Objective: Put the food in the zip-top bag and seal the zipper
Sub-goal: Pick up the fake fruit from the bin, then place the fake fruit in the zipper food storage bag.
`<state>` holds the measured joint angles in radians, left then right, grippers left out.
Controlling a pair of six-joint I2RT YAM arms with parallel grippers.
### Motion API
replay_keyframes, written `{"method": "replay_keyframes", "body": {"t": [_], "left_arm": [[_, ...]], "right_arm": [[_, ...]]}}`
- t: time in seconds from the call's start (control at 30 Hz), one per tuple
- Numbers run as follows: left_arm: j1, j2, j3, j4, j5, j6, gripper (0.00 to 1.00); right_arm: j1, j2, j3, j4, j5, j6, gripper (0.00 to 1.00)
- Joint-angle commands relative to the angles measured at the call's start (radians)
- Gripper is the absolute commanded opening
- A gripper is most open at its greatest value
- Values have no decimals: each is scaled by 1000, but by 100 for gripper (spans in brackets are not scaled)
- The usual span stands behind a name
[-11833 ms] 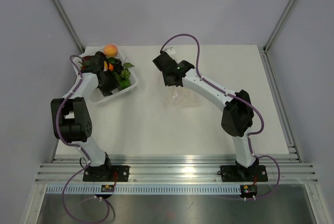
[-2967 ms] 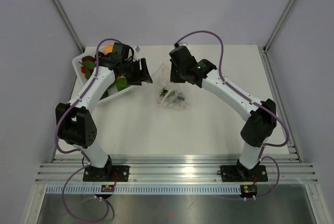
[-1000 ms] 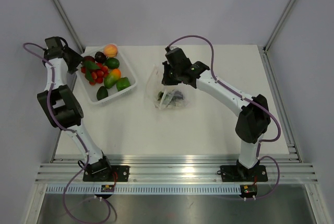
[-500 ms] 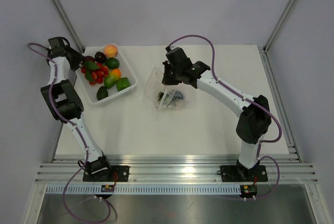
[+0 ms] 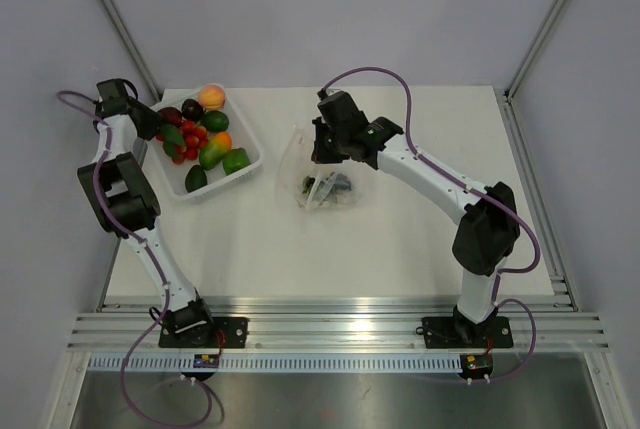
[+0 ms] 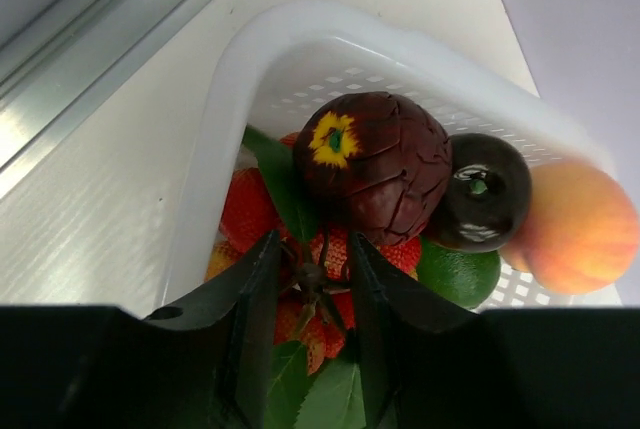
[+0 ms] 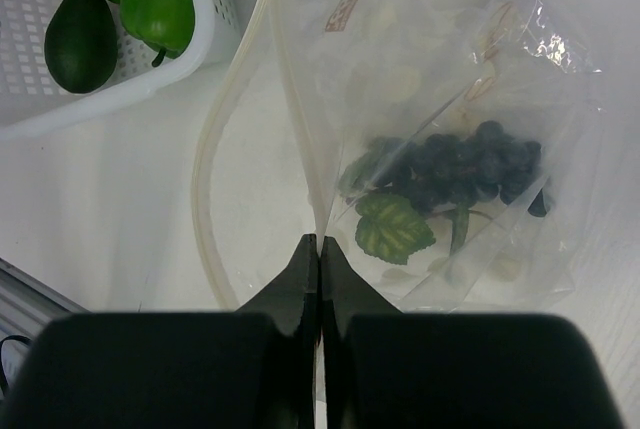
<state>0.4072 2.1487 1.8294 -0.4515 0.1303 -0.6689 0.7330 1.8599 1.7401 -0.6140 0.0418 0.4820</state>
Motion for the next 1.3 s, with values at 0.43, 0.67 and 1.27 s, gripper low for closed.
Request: {"method": "replay_keyframes", "body": {"t": [0.43, 0.67, 1.27], "left_arm": [[-1, -102, 41, -1, -43, 22, 0], [-45, -308, -41, -73, -168, 63, 0], [-180, -584, -90, -296, -92, 196, 0]], "right_arm": [[0, -41, -2, 14, 12, -5, 0], [0, -39, -5, 19, 6, 6, 0], [2, -21, 4, 46, -34, 43, 0]]}}
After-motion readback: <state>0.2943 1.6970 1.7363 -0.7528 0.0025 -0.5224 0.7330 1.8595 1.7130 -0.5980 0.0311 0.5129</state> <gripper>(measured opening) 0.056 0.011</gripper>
